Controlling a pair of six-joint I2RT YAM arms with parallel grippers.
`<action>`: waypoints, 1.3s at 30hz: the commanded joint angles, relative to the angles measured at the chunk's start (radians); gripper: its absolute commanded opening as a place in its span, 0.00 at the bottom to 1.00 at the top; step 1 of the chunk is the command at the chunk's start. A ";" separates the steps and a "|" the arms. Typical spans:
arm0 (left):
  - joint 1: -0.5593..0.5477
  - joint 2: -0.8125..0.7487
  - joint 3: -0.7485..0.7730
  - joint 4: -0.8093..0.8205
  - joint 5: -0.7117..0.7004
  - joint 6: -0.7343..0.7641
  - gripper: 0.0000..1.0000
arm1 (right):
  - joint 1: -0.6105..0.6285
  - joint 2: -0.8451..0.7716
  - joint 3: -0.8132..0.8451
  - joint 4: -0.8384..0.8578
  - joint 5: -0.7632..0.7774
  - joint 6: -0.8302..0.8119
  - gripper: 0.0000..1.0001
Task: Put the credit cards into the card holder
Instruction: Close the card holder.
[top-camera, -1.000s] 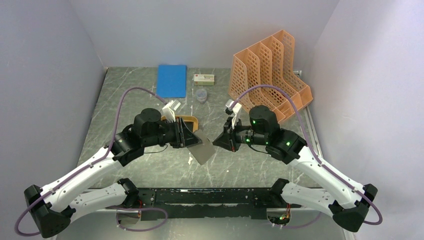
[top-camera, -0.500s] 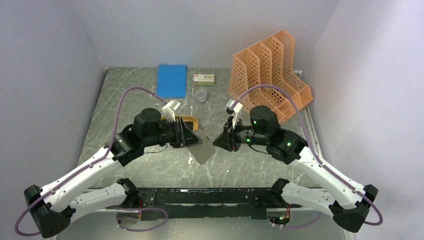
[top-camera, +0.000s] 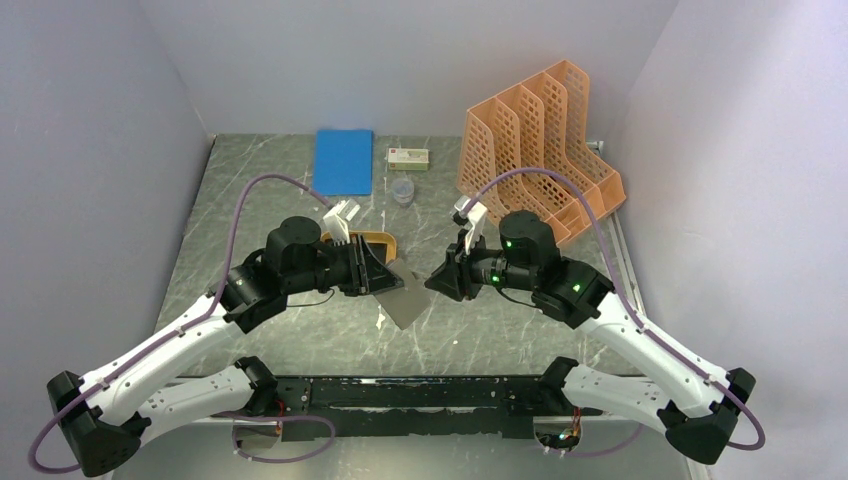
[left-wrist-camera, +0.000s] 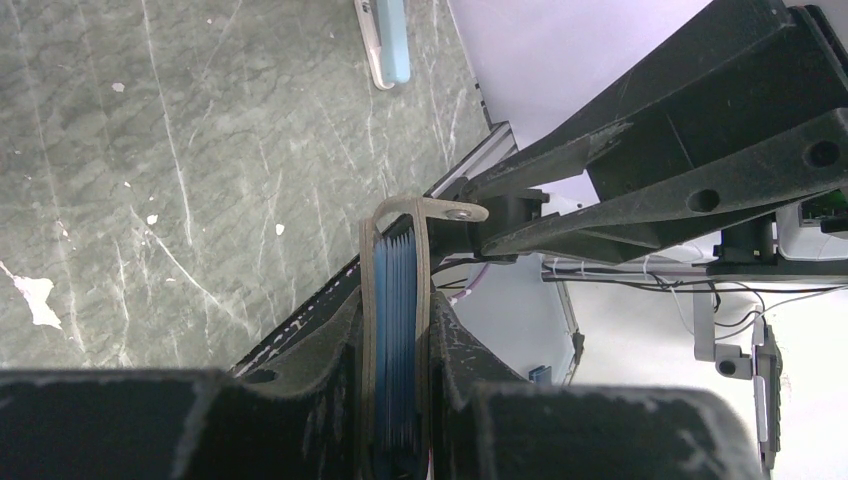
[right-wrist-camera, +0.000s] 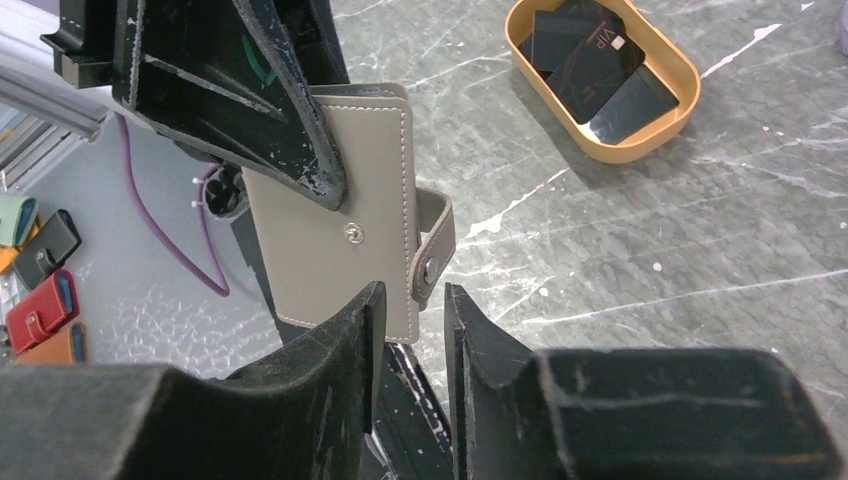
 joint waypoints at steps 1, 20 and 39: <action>0.011 -0.018 0.030 0.019 -0.001 0.005 0.05 | 0.004 0.002 -0.010 0.016 0.040 0.009 0.32; 0.011 -0.022 0.022 0.028 0.005 -0.001 0.05 | 0.004 0.015 -0.007 0.044 0.006 0.030 0.10; 0.011 0.038 0.084 -0.017 -0.027 0.035 0.05 | 0.008 0.070 0.110 -0.080 -0.110 -0.091 0.00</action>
